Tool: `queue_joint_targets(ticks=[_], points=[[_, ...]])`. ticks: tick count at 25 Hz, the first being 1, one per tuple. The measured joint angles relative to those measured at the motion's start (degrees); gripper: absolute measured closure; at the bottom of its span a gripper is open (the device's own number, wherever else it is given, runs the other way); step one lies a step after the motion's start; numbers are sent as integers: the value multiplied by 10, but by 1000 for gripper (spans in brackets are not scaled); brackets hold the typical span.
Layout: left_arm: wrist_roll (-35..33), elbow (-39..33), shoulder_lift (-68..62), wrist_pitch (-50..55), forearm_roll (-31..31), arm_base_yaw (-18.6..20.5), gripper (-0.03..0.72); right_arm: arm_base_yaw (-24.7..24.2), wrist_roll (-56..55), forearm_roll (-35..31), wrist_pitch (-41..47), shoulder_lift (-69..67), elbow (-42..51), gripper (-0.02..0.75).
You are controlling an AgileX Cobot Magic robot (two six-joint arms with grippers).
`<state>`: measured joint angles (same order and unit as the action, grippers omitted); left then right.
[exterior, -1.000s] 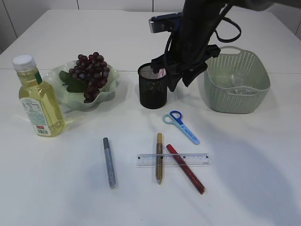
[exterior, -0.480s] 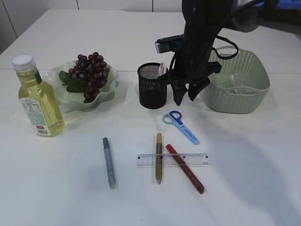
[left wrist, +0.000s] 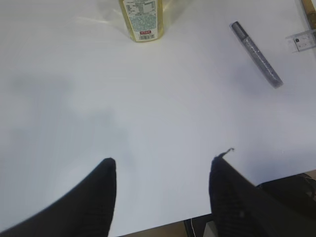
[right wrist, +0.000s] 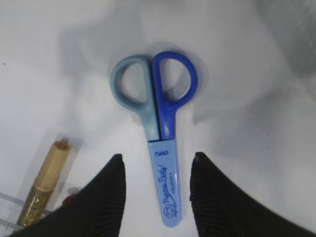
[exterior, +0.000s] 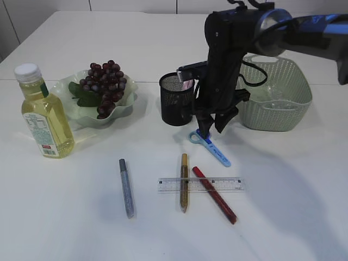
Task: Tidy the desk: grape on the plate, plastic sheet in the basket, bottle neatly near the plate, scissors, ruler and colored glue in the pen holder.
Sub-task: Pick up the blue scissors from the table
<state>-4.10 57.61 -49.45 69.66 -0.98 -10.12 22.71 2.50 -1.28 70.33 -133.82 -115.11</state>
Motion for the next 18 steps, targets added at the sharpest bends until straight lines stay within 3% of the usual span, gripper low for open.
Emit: queue_joint_targets(ticks=[18], points=[[0,0,0,11,4,0,253,0,19,-7,-3,-29,0,387]])
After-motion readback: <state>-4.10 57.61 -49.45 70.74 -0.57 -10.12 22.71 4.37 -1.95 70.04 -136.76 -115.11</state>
